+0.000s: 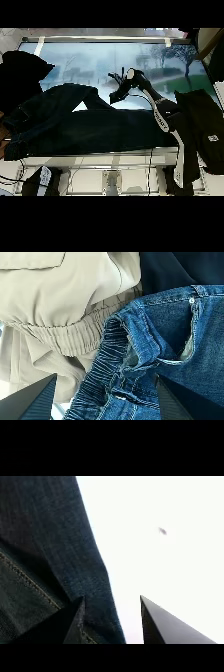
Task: Fold the clothes and pants, and hang the long-sleeved shirts on hangers.
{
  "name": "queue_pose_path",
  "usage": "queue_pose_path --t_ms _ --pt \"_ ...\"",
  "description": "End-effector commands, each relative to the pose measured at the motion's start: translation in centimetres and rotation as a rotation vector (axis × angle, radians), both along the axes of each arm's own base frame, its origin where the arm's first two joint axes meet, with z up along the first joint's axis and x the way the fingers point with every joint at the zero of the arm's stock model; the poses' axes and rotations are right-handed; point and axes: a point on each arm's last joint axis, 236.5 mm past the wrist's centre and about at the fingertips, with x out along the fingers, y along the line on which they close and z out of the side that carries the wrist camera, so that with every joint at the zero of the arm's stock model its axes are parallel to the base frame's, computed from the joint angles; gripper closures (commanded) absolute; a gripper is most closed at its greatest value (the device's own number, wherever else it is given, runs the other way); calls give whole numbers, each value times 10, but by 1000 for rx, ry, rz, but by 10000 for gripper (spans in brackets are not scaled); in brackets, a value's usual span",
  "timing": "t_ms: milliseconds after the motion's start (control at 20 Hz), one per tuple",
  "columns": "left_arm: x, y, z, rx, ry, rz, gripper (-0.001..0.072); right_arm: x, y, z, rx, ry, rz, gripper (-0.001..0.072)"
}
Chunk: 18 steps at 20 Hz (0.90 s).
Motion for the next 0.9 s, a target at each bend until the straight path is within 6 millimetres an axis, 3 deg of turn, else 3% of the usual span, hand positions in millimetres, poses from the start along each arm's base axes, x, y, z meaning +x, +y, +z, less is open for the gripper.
queue_pose_path --t_ms 0,350,500,550,600,700,800,850 --pt "0 0 0 -1 -3 0 6 -16 15 2 31 56 33 324" --pt "0 0 0 -2 -2 0 6 -35 35 -9 12 51 117 328" --pt "1 0 -1 -4 0 0 7 -19 29 -21 -50 -25 92 501" --pt "1 0 -1 -4 1 0 7 -9 28 -22 -51 -56 74 628" --pt "1 0 -1 -4 1 0 7 -2 23 -22 -60 -73 61 683" --pt "2 1 -7 -16 13 0 7 17 -9 -23 -142 -97 -14 683" --pt "6 3 -22 -54 40 -1 7 39 -48 -1 -203 -154 -67 684" --pt "11 2 -32 -88 48 -3 7 53 -68 22 -220 -209 -97 684"
